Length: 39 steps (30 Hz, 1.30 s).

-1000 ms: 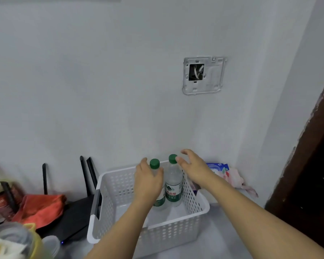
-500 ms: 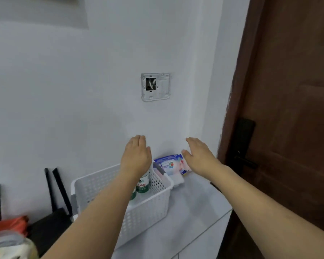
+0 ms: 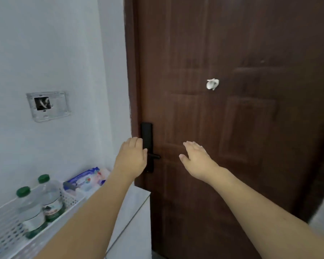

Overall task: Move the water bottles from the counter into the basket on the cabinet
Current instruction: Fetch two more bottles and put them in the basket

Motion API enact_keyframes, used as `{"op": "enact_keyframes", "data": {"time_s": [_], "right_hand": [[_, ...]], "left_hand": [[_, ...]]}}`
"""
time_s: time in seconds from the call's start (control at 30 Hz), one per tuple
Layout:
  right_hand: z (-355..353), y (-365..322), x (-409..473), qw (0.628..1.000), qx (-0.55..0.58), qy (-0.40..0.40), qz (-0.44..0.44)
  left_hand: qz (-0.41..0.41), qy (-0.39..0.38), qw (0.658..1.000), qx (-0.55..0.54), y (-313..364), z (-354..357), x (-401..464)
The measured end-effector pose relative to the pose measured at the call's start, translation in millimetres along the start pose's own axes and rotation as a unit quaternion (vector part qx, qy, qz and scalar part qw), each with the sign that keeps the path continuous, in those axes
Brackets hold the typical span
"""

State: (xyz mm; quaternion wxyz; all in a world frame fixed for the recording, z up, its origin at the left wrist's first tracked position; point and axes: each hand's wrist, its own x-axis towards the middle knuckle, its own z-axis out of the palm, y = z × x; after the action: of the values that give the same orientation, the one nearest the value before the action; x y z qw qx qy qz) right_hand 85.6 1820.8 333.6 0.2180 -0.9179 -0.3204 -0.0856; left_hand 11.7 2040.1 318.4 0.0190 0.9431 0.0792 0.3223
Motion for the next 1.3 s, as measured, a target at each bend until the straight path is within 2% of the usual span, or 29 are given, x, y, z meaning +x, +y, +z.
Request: {"op": "enact_keyframes", "data": {"time_s": [0.1, 0.23, 0.5, 0.7, 0.93, 1.03, 1.17, 1.3], "right_hand": [[-38, 50, -42, 0.998, -0.027, 0.023, 0.061], [-87, 107, -108, 0.988, -0.048, 0.051, 0.141], [-181, 188, -269, 0.94, -0.091, 0.137, 0.298], [-233, 220, -414, 0.867, -0.121, 0.186, 0.445], [-290, 200, -591, 0.756, -0.178, 0.236, 0.583], [-308, 187, -652, 0.708, -0.212, 0.246, 0.628], [-321, 180, -714, 0.664, -0.225, 0.255, 0.666], [-334, 183, -766, 0.627, -0.224, 0.271, 0.696]], "left_hand": [[0.039, -0.008, 0.999, -0.037, 71, 11, 11], [0.14, -0.004, 0.985, -0.099, 175, 17, 14], [0.321, 0.016, 0.918, -0.231, 394, -3, -6], [0.438, -0.011, 0.842, -0.314, 550, -27, -64], [0.541, -0.067, 0.737, -0.4, 701, -86, -163], [0.574, -0.086, 0.689, -0.434, 753, -116, -209], [0.625, -0.099, 0.634, -0.444, 808, -147, -268], [0.668, -0.095, 0.601, -0.427, 854, -168, -313]]}}
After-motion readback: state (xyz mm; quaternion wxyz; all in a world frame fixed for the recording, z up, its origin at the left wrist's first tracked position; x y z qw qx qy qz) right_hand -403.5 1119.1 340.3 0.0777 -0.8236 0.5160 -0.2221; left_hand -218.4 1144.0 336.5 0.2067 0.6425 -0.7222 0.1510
